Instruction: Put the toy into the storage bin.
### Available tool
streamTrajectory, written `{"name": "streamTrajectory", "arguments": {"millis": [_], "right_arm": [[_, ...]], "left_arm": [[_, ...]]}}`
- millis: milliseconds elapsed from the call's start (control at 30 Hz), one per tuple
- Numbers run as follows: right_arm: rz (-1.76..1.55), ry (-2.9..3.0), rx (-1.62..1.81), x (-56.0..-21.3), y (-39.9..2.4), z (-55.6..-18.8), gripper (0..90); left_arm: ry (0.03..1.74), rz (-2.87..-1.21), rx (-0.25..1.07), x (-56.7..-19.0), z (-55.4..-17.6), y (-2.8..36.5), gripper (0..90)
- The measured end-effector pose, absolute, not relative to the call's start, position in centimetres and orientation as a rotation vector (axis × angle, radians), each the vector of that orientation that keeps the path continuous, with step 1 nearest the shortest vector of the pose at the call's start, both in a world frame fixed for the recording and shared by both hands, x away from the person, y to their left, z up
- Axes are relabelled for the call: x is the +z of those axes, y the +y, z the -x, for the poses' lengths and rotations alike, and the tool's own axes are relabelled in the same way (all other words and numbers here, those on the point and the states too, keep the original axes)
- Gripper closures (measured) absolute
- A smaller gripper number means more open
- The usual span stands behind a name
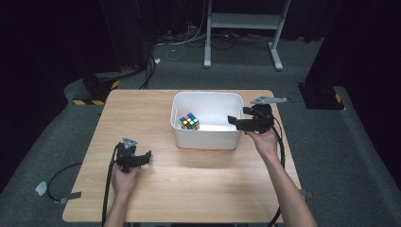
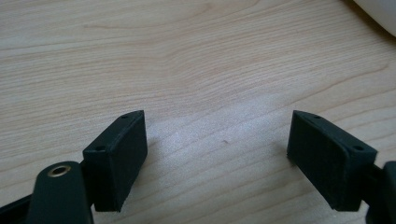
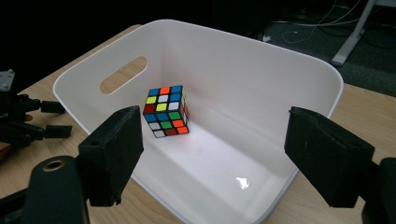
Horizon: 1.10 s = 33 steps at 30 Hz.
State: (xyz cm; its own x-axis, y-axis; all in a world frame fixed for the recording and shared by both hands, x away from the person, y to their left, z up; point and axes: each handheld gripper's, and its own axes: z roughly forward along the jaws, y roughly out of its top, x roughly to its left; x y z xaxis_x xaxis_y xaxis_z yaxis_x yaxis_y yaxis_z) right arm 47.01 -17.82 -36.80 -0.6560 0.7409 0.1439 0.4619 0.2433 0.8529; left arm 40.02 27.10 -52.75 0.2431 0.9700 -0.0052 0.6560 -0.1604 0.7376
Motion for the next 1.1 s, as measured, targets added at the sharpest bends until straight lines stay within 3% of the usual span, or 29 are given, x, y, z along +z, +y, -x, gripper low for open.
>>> {"name": "streamTrajectory", "arguments": {"millis": [1100], "right_arm": [[-1.095, 2.161, 1.474, -37.3, -20.2, -42.9, 22.0]], "left_arm": [[1.483, -1.897, 0.647, -52.7, -40.0, 27.1, 20.1]]}}
